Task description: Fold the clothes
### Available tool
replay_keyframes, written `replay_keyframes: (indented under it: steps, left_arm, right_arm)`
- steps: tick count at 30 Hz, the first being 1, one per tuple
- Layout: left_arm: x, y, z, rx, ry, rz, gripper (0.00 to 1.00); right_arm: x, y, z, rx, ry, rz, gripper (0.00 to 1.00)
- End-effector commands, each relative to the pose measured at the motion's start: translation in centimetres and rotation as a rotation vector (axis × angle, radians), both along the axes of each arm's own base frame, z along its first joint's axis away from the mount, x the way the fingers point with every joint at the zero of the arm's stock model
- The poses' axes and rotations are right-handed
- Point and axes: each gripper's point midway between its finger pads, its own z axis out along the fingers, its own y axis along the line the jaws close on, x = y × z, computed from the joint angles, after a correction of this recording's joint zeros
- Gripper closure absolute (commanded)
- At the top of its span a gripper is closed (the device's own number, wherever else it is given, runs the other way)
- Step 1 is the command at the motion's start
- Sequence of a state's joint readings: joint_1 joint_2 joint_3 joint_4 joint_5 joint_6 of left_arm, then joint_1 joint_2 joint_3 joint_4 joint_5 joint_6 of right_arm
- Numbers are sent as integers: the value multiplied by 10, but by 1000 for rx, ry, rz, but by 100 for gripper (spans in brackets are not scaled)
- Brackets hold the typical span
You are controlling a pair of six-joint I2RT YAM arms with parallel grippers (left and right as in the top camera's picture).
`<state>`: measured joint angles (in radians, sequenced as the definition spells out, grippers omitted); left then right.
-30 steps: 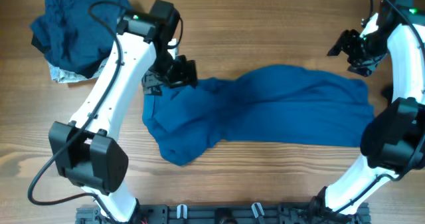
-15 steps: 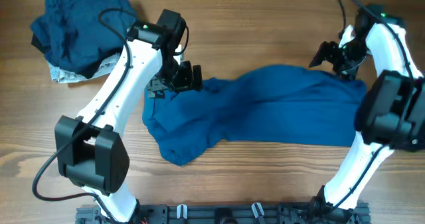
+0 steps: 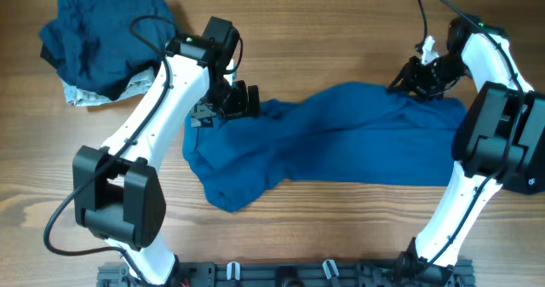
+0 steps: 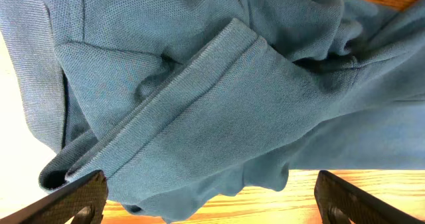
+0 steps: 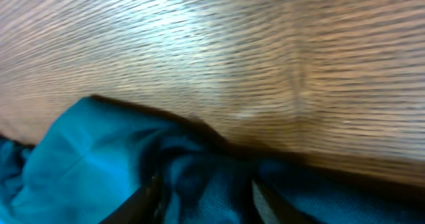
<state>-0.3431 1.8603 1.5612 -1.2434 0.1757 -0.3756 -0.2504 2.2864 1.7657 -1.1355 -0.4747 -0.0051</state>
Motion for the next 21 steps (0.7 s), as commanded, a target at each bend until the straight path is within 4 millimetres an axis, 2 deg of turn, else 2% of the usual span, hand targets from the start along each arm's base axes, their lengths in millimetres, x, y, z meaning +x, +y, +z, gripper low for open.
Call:
replay_keyframes:
  steps: [1, 6, 10, 12, 15, 18, 21]
  left_arm:
    - [0, 2, 0, 12, -6, -2, 0]
    - [0, 2, 0, 12, -6, -2, 0]
    - [0, 2, 0, 12, -6, -2, 0]
    - [0, 2, 0, 12, -5, -2, 0]
    - [0, 2, 0, 12, -6, -2, 0]
    - [0, 2, 0, 11, -7, -2, 0]
    - [0, 2, 0, 11, -7, -2, 0]
  right_arm:
    - [-1, 14, -3, 78, 2, 15, 96]
    - [2, 15, 1, 86, -8, 12, 96]
    - [8, 11, 24, 76, -31, 6, 96]
    - [6, -12, 33, -69, 12, -100, 96]
    - [-9, -51, 48, -317, 63, -201, 96]
    - [-25, -70, 63, -447, 110, -275, 96]
    - [-36, -73, 72, -475, 140, -299, 96]
